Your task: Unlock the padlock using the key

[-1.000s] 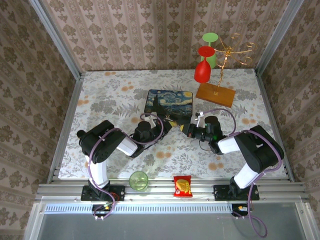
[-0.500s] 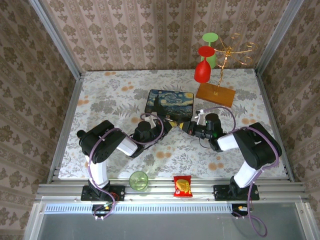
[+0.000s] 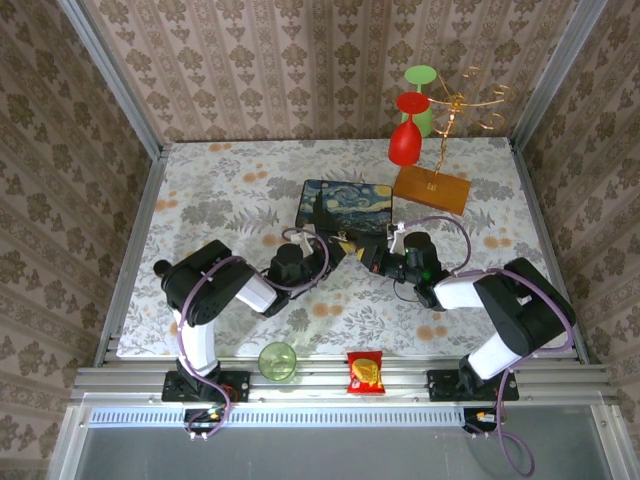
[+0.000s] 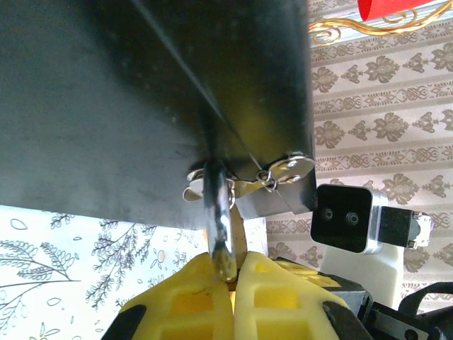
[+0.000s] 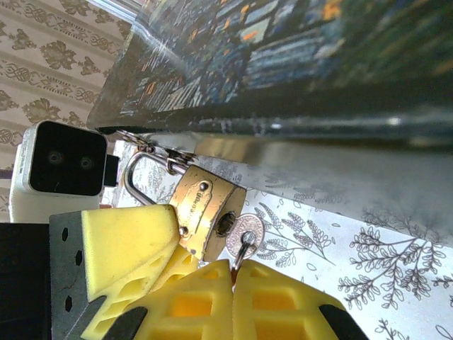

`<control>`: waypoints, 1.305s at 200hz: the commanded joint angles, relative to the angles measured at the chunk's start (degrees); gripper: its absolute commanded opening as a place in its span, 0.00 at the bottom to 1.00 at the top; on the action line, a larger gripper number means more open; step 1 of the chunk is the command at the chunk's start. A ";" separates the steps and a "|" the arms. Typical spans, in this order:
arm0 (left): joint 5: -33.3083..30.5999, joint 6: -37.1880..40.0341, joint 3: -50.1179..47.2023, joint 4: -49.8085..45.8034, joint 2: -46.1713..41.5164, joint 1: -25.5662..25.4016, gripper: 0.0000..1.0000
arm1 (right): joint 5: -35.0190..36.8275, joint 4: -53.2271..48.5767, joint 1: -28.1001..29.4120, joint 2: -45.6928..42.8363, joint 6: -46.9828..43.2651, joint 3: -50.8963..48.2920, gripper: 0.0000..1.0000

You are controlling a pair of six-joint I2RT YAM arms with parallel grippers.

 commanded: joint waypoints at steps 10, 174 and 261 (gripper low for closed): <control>6.14 1.16 1.30 2.20 3.47 -2.56 0.00 | -5.18 4.19 1.05 -3.08 2.52 0.00 0.00; 2.38 5.07 -0.90 2.17 6.09 -2.16 0.08 | -1.78 -13.41 0.67 -11.29 -6.81 -5.35 0.00; -4.00 12.83 1.39 1.69 9.07 -1.64 0.44 | 7.07 -28.40 -1.90 -18.29 -11.52 -3.10 0.09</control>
